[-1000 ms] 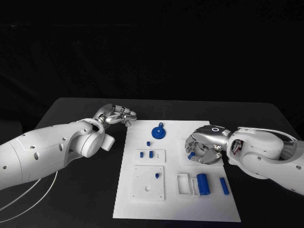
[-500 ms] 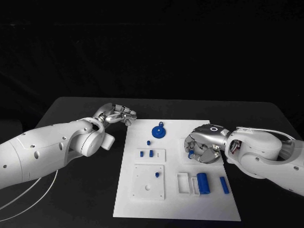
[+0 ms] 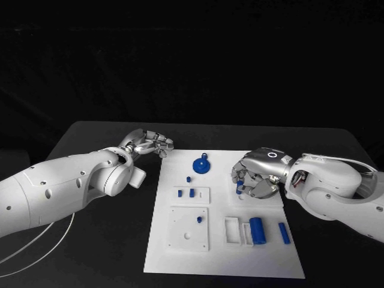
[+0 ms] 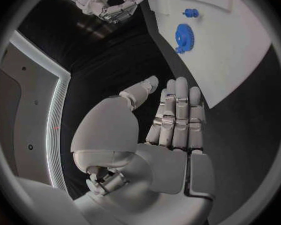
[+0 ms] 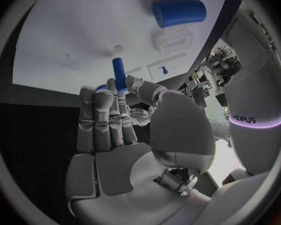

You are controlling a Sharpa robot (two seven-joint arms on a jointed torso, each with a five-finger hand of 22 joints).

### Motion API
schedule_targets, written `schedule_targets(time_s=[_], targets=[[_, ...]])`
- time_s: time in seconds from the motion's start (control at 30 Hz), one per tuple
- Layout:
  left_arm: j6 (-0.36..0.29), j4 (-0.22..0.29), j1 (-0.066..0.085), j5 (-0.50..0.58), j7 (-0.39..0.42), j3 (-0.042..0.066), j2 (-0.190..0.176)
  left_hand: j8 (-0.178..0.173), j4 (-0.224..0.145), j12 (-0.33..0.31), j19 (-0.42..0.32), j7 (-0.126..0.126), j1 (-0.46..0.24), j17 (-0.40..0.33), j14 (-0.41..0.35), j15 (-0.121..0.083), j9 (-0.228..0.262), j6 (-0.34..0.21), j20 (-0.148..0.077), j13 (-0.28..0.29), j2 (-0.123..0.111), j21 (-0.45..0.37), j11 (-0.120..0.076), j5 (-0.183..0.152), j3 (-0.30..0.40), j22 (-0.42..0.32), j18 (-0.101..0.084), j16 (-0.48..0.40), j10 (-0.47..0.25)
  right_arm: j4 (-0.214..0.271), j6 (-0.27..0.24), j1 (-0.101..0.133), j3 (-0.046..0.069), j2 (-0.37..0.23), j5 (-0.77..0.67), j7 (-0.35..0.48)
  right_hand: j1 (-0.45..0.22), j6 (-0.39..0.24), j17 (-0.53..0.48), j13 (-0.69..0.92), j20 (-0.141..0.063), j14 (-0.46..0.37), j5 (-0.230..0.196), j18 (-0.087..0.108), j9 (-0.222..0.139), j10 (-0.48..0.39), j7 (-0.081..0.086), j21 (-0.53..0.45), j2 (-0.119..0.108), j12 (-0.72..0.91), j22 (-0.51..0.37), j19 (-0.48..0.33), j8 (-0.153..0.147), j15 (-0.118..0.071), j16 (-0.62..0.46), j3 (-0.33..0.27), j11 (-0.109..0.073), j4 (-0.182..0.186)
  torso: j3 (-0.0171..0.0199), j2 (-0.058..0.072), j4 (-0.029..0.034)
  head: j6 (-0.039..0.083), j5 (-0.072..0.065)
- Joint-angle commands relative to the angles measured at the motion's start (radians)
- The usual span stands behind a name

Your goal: Assemble the parts on the task board

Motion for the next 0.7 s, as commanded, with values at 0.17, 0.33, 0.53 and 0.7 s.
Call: schedule_targets(time_s=[0.17,0.33,0.53,0.7], targets=[[0.012,0.000,0.000,0.000,0.010,0.001,0.005,0.005,-0.001,-0.003,-0.002,-0.002,-0.002,0.002,0.009,-0.001,-0.001,-0.008,-0.010,0.001,0.008,-0.007,0.001,0.001,-0.001,0.001,-0.016,-0.007,-0.006,0.026,-0.039,0.010,0.015,0.010,0.026,0.023,0.011,0.009,0.001,0.016,0.000,0.002,0.002,0.031,0.001,0.008,-0.002,0.004,0.007,0.005,0.019,0.006,0.004,-0.004,0.005,0.007,0.002,-0.001,-0.0002,0.000,0.0006,-0.004,0.007],[0.011,0.000,0.000,0.000,0.010,0.001,0.004,0.005,0.001,-0.003,-0.002,-0.002,-0.003,0.002,0.009,-0.001,-0.001,-0.008,-0.010,0.001,0.009,-0.007,0.001,0.001,-0.001,0.002,-0.016,-0.008,-0.006,0.052,-0.049,0.009,0.015,0.031,0.073,0.034,0.012,0.009,0.002,0.016,-0.001,0.003,0.002,0.031,0.001,0.009,-0.002,0.004,0.007,0.005,0.019,0.007,0.004,-0.004,0.005,0.007,0.002,-0.001,0.0001,0.000,-0.0003,-0.007,0.014],[0.012,0.002,0.000,0.000,0.011,0.001,0.008,0.005,0.001,-0.003,-0.002,-0.002,-0.004,0.003,0.009,-0.001,-0.001,-0.008,-0.010,0.001,0.009,-0.007,0.001,0.001,-0.001,0.002,-0.016,-0.008,-0.006,0.078,-0.055,0.002,0.011,0.087,0.094,0.046,0.011,0.008,0.002,0.016,-0.001,0.002,0.002,0.031,0.001,0.008,-0.002,0.005,0.008,0.005,0.019,0.007,0.003,-0.004,0.005,0.007,0.002,0.000,-0.0009,0.000,-0.0017,-0.010,0.028],[0.010,0.001,0.000,0.000,0.010,0.001,0.008,0.005,0.001,-0.003,-0.002,-0.002,-0.004,0.003,0.009,-0.001,-0.001,-0.008,-0.010,0.001,0.009,-0.008,0.001,0.001,-0.001,0.002,-0.016,-0.008,-0.006,0.068,-0.061,-0.028,-0.004,0.149,0.084,0.053,0.011,0.007,0.002,0.016,-0.001,0.002,0.002,0.031,0.001,0.007,-0.002,0.005,0.010,0.004,0.019,0.008,0.003,-0.004,0.004,0.007,0.002,-0.001,-0.0010,-0.001,-0.0004,-0.015,0.045]])
